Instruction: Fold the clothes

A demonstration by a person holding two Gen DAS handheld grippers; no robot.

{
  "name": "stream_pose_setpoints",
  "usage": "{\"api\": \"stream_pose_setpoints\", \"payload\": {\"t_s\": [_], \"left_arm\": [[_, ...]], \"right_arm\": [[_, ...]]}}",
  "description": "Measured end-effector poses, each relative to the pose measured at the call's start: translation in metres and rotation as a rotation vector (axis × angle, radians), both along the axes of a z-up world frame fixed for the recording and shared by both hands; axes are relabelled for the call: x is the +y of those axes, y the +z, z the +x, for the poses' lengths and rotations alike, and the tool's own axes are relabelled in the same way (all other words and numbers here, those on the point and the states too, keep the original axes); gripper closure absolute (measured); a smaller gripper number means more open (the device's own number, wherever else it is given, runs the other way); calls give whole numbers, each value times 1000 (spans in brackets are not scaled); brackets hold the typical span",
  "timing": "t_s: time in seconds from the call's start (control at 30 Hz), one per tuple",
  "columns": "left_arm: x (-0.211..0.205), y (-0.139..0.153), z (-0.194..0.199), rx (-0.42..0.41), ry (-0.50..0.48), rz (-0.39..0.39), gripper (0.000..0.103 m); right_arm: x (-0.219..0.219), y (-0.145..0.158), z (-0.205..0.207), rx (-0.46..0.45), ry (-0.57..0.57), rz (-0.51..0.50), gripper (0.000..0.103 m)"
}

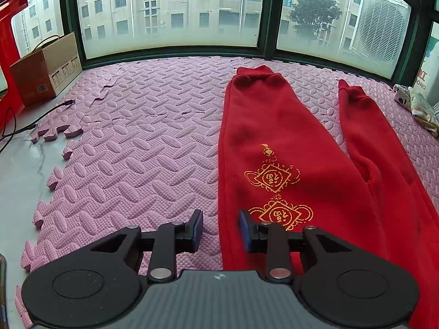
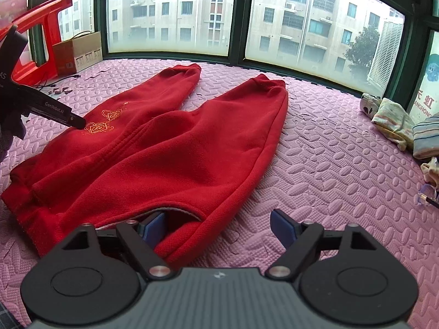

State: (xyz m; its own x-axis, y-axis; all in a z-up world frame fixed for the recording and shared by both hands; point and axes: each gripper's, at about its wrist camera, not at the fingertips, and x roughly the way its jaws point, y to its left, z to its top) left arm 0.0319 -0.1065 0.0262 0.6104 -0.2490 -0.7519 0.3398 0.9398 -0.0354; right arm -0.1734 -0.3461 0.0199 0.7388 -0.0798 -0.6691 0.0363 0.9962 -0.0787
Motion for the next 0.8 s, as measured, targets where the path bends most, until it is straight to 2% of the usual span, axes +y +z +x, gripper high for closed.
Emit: {"api": "stream_pose_setpoints", "payload": {"t_s": [0.1, 0.17, 0.3, 0.5, 0.6, 0.8], "left_arm": [[0, -1, 0, -2, -2, 3, 71], [-1, -1, -1, -5, -2, 6, 71], [-2, -1, -2, -9, 1, 9, 71], [-2, -2, -2, -10, 12, 10, 70], [-2, -3, -2, -9, 15, 7, 70], [-1, -3, -2, -8, 15, 3, 69]], "right_arm": [[3, -3, -2, -48, -35, -37, 20], [8, -5, -3, -83, -39, -97, 20], [25, -12, -6, -147, -100, -299, 19], [52, -22, -18, -245, -162, -535, 19], [52, -23, -19, -240, -215, -537, 19], [41, -21, -22, -185, -239, -446, 19]]}}
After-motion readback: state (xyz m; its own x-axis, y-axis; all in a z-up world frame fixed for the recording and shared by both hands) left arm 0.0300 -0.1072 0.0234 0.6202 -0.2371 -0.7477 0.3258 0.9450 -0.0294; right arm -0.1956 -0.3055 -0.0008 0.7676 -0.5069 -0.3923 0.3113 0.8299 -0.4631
